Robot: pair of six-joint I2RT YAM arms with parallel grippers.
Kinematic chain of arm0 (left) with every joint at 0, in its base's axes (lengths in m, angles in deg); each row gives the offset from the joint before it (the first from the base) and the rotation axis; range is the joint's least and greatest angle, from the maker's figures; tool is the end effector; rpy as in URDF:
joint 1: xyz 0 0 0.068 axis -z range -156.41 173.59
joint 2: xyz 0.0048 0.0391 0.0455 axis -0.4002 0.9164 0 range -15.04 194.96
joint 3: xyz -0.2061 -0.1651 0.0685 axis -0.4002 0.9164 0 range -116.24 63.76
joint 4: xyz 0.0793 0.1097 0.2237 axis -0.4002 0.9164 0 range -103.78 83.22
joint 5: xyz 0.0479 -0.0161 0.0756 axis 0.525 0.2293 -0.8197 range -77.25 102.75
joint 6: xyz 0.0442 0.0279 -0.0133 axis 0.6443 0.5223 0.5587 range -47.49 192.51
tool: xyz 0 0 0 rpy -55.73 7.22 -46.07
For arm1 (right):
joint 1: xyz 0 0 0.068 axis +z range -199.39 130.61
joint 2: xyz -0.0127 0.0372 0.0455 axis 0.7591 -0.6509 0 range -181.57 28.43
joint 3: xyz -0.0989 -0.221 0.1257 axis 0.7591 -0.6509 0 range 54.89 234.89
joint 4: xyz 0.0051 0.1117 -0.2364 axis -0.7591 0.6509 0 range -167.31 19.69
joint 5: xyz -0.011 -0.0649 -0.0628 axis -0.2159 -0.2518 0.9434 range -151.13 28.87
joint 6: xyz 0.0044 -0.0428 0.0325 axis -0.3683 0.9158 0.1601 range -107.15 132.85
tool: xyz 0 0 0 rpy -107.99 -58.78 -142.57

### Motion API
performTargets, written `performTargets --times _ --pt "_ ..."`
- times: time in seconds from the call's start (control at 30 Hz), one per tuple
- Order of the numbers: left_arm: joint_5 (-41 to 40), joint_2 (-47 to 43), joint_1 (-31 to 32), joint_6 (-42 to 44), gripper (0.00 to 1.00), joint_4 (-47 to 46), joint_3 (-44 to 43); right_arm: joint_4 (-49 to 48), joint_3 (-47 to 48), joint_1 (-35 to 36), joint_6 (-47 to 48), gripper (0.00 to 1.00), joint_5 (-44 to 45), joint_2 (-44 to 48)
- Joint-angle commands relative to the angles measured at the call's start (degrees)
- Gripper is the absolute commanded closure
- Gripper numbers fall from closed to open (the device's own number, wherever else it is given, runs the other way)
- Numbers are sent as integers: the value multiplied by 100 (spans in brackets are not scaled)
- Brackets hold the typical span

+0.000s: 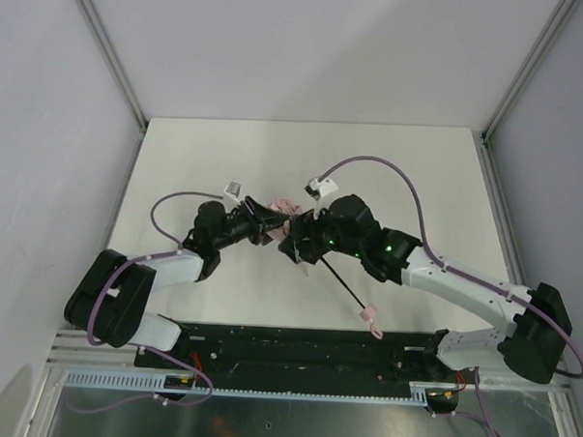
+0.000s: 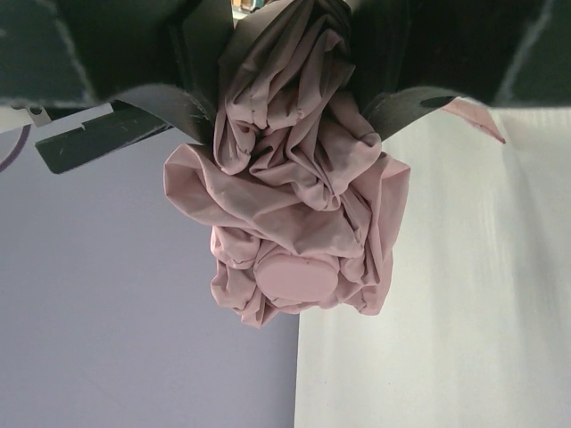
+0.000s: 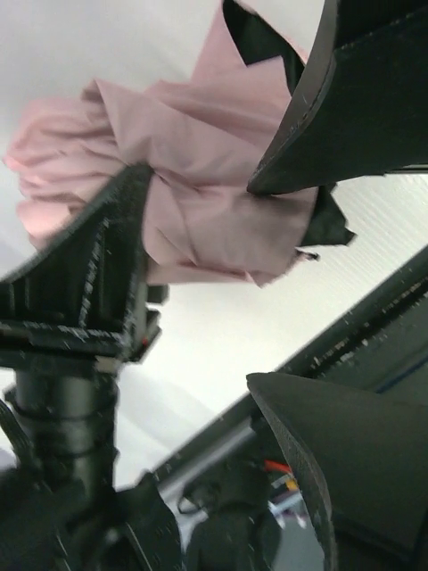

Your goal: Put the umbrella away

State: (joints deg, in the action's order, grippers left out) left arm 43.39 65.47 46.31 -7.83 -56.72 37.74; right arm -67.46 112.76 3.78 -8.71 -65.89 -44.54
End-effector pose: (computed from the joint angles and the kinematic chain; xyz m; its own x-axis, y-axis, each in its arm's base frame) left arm 0.2422 -0.1211 0.1883 -0.8125 -0.5794 -0.0639 -0.0490 0.1771 -0.9830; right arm 0.1740 0.2373 0.3139 -0.5449 -0.1166 -0.8304 -0.6908 0.6237 0.3657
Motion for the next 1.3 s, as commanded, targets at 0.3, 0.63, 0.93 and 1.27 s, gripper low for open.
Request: performTargets --times 0.3,0.63,0.93,1.27 --pt "124 -296 153 7 100 -312 -98 523 918 -511 358 74 583 -692" --pt "218 -376 163 33 100 -312 -147 801 921 -646 718 50 205 -427" --pt "235 -348 163 16 100 -312 -183 768 919 -53 1022 16 394 -94" --pt "282 -411 195 -5 100 -311 -156 668 986 144 946 25 763 -478"
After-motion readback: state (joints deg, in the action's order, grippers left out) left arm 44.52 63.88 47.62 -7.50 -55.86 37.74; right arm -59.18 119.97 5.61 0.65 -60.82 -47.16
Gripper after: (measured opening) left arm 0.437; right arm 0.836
